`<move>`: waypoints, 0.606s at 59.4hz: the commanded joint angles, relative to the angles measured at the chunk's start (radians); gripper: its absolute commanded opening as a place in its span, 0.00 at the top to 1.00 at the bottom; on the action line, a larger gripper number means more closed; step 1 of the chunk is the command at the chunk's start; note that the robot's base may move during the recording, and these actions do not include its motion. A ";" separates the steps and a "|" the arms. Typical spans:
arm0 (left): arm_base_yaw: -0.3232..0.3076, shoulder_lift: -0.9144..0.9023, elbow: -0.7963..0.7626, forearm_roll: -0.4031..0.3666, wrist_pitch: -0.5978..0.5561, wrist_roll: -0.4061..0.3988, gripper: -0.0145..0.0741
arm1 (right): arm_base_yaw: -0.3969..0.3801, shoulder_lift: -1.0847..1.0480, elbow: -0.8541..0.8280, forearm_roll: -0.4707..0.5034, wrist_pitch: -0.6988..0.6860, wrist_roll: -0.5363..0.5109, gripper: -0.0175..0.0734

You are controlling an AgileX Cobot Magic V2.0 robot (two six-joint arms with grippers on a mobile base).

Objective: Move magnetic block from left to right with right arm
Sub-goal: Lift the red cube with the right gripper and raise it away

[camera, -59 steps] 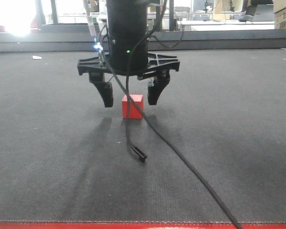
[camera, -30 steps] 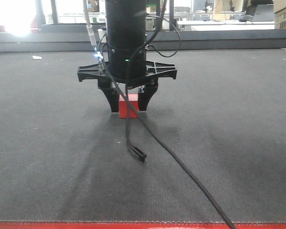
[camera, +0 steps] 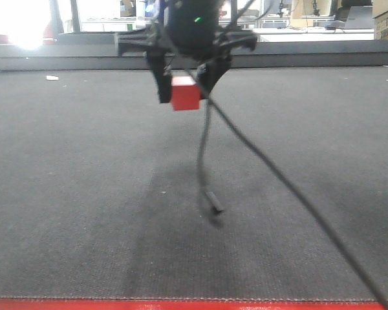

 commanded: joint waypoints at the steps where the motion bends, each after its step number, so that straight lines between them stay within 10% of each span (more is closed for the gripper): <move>1: -0.007 -0.014 0.009 0.000 -0.092 -0.007 0.97 | -0.028 -0.133 0.059 -0.004 -0.080 -0.063 0.65; 36: -0.007 -0.014 0.009 0.000 -0.092 -0.007 0.97 | -0.295 -0.729 0.821 -0.004 -0.399 -0.152 0.65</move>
